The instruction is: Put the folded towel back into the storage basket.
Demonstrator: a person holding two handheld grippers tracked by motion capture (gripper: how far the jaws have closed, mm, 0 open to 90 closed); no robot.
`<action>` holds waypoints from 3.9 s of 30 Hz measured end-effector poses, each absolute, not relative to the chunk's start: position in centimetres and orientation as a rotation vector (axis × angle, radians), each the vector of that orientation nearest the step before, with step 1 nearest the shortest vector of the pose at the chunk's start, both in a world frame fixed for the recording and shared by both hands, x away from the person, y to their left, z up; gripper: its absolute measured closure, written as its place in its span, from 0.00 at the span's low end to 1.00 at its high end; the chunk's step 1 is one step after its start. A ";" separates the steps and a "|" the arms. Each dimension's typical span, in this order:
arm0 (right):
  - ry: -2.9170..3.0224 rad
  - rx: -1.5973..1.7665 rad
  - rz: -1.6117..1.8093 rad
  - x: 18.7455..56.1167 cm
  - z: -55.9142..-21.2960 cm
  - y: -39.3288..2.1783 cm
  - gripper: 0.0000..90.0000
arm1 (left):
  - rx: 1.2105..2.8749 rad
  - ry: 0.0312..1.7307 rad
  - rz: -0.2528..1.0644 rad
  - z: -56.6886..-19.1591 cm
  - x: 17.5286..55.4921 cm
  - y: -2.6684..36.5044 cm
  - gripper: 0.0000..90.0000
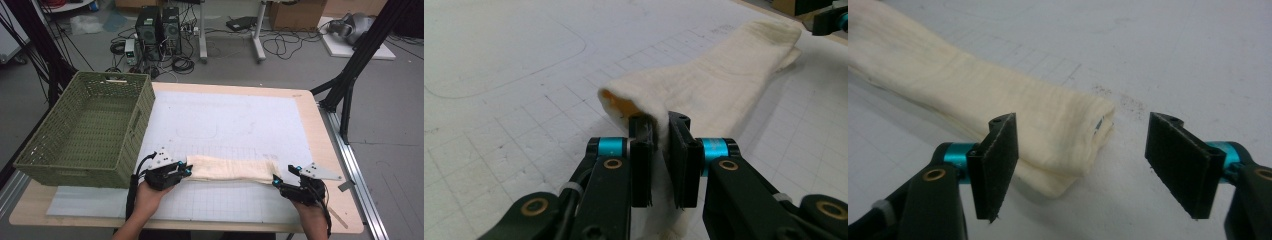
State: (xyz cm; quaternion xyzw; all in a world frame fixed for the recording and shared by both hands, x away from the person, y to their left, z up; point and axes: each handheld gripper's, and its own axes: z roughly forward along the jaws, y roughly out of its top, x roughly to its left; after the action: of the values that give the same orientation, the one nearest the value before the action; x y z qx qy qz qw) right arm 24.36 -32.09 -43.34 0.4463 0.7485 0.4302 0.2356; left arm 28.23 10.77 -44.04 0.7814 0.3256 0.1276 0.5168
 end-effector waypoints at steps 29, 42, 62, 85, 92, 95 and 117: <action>2.200 1.350 1.095 26.0 -45.1 -29.6 0.65 | 1.896 0.783 0.309 -44.4 28.2 11.2 0.89; 2.232 1.265 1.112 25.8 -44.9 -29.3 0.90 | 1.901 0.776 0.323 -44.4 28.0 11.2 0.89; 2.103 1.113 1.284 25.4 -42.9 -32.0 0.91 | 1.825 0.643 0.346 -42.5 26.6 10.8 0.90; 2.050 0.884 1.465 29.2 -38.3 -32.0 0.92 | 1.681 0.538 0.457 -37.8 25.1 12.6 0.90; 2.033 0.809 1.538 31.6 -36.2 -30.8 0.92 | 1.636 0.528 0.501 -36.0 24.8 13.9 0.90; 2.034 0.794 1.570 32.4 -35.8 -30.4 0.92 | 1.632 0.530 0.518 -35.9 24.7 14.2 0.90; 2.086 0.743 1.536 38.7 -31.8 -25.2 0.92 | 1.587 0.571 0.586 -35.0 24.3 16.6 0.91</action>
State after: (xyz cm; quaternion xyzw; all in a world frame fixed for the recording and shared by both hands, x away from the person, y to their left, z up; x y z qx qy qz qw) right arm 38.74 -25.16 -31.81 0.2687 0.7549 0.5557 0.2214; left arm 24.32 16.56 -34.99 0.6923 0.2491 0.2554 0.6272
